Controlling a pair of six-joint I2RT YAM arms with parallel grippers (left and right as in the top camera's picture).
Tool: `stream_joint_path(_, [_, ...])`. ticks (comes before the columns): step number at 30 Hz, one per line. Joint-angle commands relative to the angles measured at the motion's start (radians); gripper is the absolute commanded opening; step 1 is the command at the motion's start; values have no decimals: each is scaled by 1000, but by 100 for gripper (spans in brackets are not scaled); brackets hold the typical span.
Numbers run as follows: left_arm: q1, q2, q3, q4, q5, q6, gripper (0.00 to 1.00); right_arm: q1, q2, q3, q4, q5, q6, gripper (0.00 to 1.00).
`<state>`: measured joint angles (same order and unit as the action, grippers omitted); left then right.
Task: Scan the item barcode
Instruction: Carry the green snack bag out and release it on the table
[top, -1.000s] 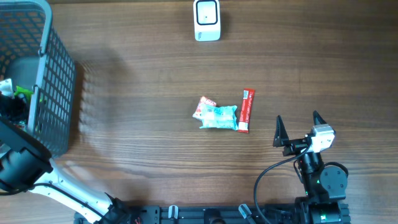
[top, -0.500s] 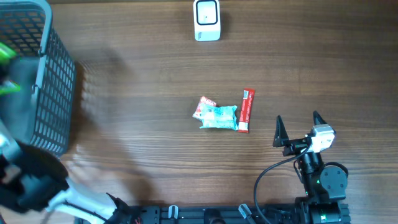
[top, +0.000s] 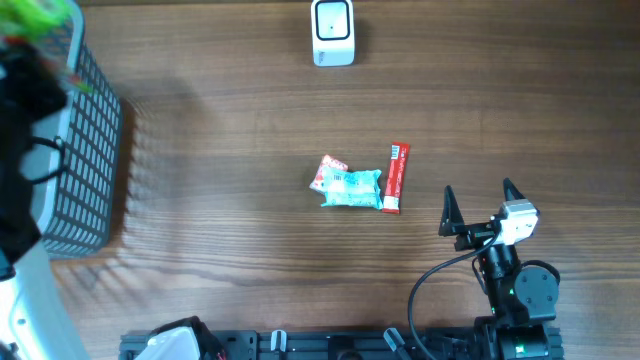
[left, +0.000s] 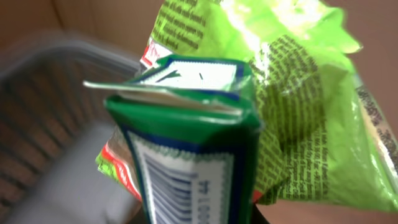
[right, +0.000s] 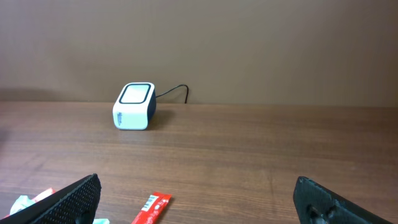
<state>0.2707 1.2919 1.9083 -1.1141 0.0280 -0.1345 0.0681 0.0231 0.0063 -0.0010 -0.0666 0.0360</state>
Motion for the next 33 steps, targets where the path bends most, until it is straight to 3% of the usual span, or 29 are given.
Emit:
stream_joint_path(1, [-177,59,6,-160,1,-156,4,-4,1,-1,3,6,-9,100])
stream_joint_path(4, [-324,142,-37,-248,-2,-196,4,-4,1,-1,3,6,-10,100])
stream_joint_path(9, [-510,298,-207,-201,-18,-253,4,-4,1,-1,3,6,-9,100])
stream_joint_path(18, [-711,564,-533,101,-11,-354,8,-4,1,-1,3,6,-10,100])
stream_joint_path(19, [-717,577,-543,119,-5,-356,13,-4,1,-1,3,6,-10,100])
stream_joint_path(21, [-718,593,-547,146,35,-356,71,-4,1,-1,3,6,-9,100])
stream_joint_path(22, [-714,593,-546,158,51,-351,90,-4,1,-1,3,6,-10,100])
stream_joint_path(23, [-704,585,-533,160,55,-344,97,-4,1,-1,3,6,-10,100])
stream_joint_path(29, [-614,500,-376,61,69,-341,100,-4,1,-1,3,6,-10,100])
stream_joint_path(33, [-599,434,-364,25,68,-328,100,-4,1,-1,3,6,-10,100])
